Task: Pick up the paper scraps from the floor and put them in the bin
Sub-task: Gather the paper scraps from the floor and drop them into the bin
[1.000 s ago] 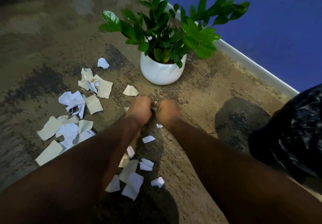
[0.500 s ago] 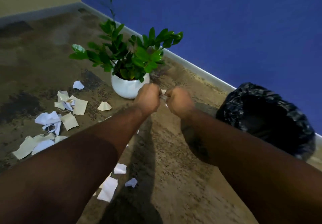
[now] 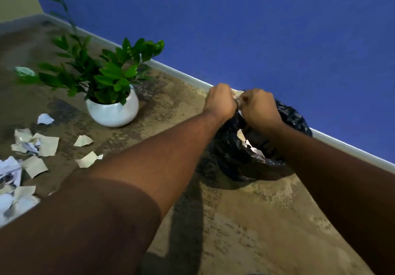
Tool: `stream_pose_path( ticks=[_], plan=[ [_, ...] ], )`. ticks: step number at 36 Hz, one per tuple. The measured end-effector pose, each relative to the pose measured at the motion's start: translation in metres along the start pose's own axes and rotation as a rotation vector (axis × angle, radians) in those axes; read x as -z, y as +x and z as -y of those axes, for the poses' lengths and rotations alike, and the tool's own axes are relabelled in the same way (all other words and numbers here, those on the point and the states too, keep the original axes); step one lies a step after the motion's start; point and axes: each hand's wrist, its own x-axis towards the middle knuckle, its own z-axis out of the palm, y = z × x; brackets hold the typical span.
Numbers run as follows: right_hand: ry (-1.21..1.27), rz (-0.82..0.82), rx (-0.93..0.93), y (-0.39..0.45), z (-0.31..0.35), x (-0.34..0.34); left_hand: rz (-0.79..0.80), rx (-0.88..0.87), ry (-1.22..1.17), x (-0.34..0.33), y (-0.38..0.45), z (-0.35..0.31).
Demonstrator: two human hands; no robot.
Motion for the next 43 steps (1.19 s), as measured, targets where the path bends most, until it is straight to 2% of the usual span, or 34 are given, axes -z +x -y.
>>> stream_pose_path(
  ticks=[3, 8, 12, 17, 24, 27, 31, 37, 43],
  plan=[
    [0.042, -0.015, -0.045, -0.007, -0.027, 0.006, 0.053, 0.034, -0.060, -0.022, -0.001, -0.017],
    [-0.006, 0.046, -0.102, -0.019, -0.059, 0.006, 0.183, 0.069, -0.096, -0.052, -0.004, -0.030],
    [-0.059, 0.113, -0.107, -0.024, -0.072, 0.002, 0.281, 0.034, -0.062, -0.059, -0.007, -0.030],
    [-0.050, 0.168, -0.039, -0.025, -0.076, -0.001, 0.267, -0.002, -0.111, -0.054, -0.007, -0.026],
    [-0.025, 0.273, -0.088, -0.022, -0.069, -0.003, 0.221, -0.019, -0.130, -0.046, -0.004, -0.018],
    [0.002, 0.251, -0.109, -0.022, -0.065, -0.002, 0.237, -0.034, -0.125, -0.041, -0.005, -0.015],
    [0.002, 0.113, -0.113, -0.018, -0.054, -0.005, 0.240, -0.047, -0.115, -0.028, -0.008, -0.006],
    [-0.091, -0.083, 0.114, 0.001, -0.006, -0.022, 0.228, -0.033, -0.028, 0.014, -0.014, 0.034],
    [-0.070, -0.055, 0.278, 0.012, 0.079, -0.058, 0.169, 0.043, 0.053, 0.071, -0.026, 0.106]
  ],
)
